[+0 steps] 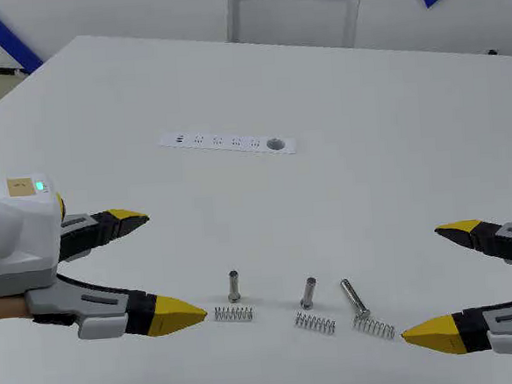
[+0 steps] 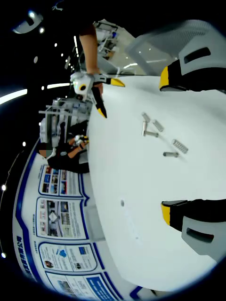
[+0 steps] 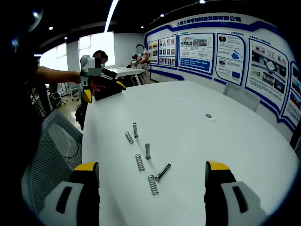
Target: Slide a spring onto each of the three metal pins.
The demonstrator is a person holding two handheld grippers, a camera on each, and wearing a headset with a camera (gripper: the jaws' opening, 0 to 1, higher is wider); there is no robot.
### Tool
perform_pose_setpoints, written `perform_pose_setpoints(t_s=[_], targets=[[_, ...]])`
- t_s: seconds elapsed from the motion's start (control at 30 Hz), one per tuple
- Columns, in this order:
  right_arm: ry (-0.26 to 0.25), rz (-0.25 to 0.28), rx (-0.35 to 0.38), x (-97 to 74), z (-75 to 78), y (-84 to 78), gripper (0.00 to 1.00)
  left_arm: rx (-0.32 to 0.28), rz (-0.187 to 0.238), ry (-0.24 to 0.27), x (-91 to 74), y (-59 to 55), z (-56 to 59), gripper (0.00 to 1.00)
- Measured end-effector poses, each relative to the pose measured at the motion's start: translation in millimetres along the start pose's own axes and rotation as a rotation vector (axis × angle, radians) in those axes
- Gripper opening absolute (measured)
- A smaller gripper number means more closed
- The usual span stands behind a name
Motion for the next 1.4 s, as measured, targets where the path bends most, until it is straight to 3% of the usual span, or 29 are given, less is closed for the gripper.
perform_pose_setpoints(t_s=[0.17,0.5,0.53,0.6,0.63,1.03,1.2,1.3,1.4], targets=[[0.008,-0.003,0.005,0.9,-2.3,-1.9,0.94,-0.003,-0.003,0.000,0.4,-0.8,-0.4,0.98],[0.003,0.044,0.064,-2.0,3.1,2.9,0.94,-0.005,-0.001,-0.005,1.4,1.1,0.0,0.97],[0.002,0.046,0.065,-2.2,3.4,3.1,0.94,-0.015,0.004,-0.007,1.2,2.1,0.4,0.97],[0.002,0.047,0.071,-2.0,3.9,2.9,0.94,-0.052,0.065,-0.012,0.1,11.3,0.7,0.97],[0.002,0.047,0.070,-1.9,3.9,2.7,0.94,-0.056,0.074,-0.007,-0.7,12.7,-0.6,0.97],[0.007,0.034,0.073,1.9,2.7,0.3,0.93,-0.047,0.064,0.017,-2.3,9.0,-5.6,0.98],[-0.035,0.035,0.076,2.1,10.5,0.4,0.94,-0.045,0.044,0.015,-0.9,3.9,-4.7,0.98],[-0.034,0.034,0.082,2.2,11.3,0.2,0.93,-0.075,0.086,0.014,-1.2,9.6,-4.9,0.98],[-0.035,0.028,0.075,2.8,11.8,-0.3,0.90,-0.066,0.081,0.017,-0.5,9.6,-6.3,0.98]])
Point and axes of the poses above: the centre of the closed fingertips' face, and the gripper's own axes: x roughly forward along the fingers, z roughly to its right, y roughly out of its top, the point moved 3 cm from there along -x, roughly backward along the fingers, and after that the axes turned 6 degrees about -z, right-handed, at the moved point
